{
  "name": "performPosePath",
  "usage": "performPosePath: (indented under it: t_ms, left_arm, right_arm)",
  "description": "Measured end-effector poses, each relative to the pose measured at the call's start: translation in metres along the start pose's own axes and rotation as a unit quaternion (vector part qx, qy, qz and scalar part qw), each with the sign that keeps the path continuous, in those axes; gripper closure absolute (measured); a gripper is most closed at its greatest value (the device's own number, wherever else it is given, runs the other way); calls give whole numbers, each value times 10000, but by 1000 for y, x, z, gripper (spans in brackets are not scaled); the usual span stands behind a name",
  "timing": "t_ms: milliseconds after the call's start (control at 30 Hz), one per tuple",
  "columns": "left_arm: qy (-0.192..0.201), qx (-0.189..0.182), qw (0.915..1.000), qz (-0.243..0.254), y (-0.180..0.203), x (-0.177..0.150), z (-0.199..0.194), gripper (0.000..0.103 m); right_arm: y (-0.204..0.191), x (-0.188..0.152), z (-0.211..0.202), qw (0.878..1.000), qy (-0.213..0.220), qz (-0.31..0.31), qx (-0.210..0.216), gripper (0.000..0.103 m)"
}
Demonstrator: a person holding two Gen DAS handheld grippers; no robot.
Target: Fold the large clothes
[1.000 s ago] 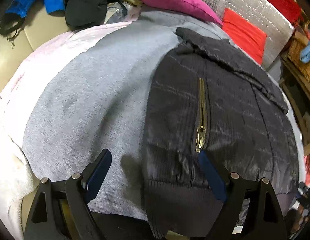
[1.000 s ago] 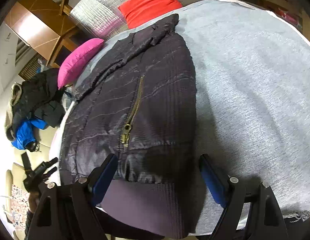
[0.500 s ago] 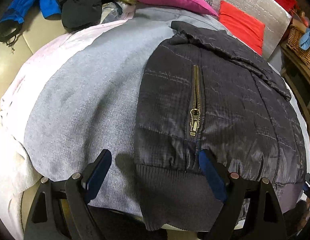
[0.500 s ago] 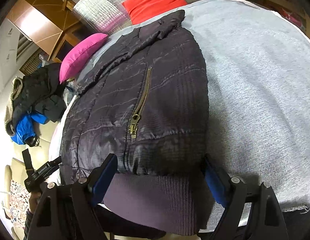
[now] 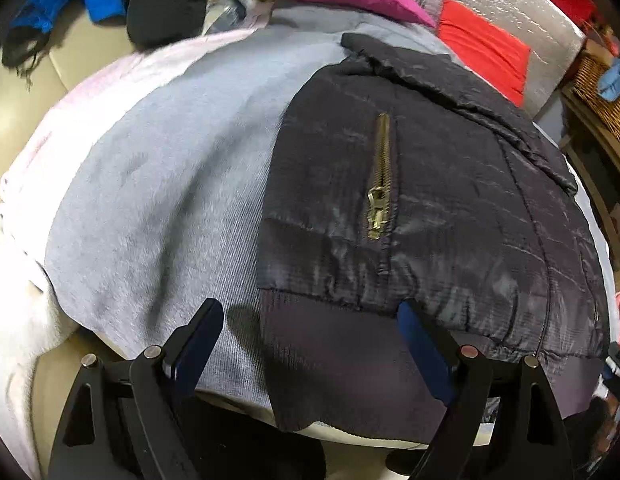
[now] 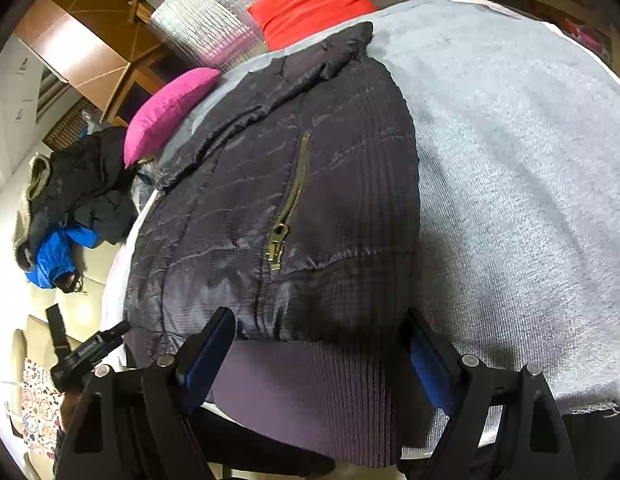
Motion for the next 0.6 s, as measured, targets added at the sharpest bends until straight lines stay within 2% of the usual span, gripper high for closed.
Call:
performPosePath:
  t_ms: [67,133,333,467,600]
  left_arm:
    - [-21,-101,9999,-93,-1,-1,3,14]
    - [-42,-137,9998,-99,-1,-2,5,14]
    - [-71,-86,9999,-113,0,-4,7,14]
    - [-64,-64,9999,-110,5,-1,11,14]
    - [-48,-85,9999,-114,5,0,12,14]
  right_arm:
    - [3,-1,0,10000,-21,69,61,18]
    - [8,-2,2,9999,-56,110,40,25]
    - [12,-2,4,10000,-89,16,-25,34]
    - [16,-2,3,9998,-82,-21,-173,49]
    - [18,-2,2,9997,-70,-17,-238,55]
Point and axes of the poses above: each gripper's, at about its wrist camera, not at the fingertips, and z roughly the way its jaws point, y to its right, x to its top, the point moved 6 cm from there along z, roughly the way its jaws point, and after that the axes turned 11 degrees about z, right-handed, at the moved point
